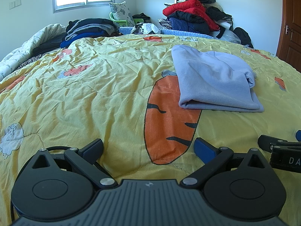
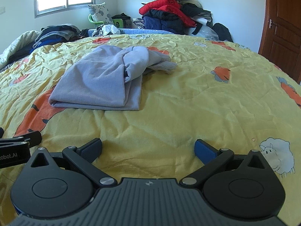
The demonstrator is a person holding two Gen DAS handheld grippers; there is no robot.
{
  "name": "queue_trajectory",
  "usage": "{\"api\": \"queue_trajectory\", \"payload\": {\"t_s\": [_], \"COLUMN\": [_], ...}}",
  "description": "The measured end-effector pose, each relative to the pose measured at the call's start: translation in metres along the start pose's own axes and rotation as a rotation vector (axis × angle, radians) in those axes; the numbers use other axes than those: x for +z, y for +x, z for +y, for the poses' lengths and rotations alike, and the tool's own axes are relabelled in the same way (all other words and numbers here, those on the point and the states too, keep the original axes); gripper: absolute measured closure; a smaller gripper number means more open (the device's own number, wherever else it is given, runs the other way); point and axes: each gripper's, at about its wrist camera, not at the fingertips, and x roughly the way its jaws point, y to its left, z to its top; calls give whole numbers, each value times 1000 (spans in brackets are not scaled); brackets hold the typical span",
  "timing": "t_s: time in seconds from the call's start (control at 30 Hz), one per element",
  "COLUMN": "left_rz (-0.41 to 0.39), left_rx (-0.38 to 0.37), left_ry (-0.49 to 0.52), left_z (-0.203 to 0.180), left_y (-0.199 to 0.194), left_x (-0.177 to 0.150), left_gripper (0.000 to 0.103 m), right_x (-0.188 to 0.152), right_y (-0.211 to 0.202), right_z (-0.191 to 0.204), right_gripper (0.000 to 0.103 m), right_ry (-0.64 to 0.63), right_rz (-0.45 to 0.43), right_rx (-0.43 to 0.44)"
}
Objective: Fold small clothes
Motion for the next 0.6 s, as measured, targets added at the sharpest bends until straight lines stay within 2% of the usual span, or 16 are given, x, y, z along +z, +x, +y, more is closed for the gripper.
{"api": "queue_trajectory", "payload": {"t_s": [0.6], "left_rz": [0], "left_rx": [0], "left_ry": [0], "left_z": [1], "left_y": [0], "left_x": [0], "left_gripper": [0], "right_x": [0], "right_y": [0], "right_z": [-1], "right_gripper": [0], "right_ry": [3], "right_rz": [1], "right_rx": [4]}}
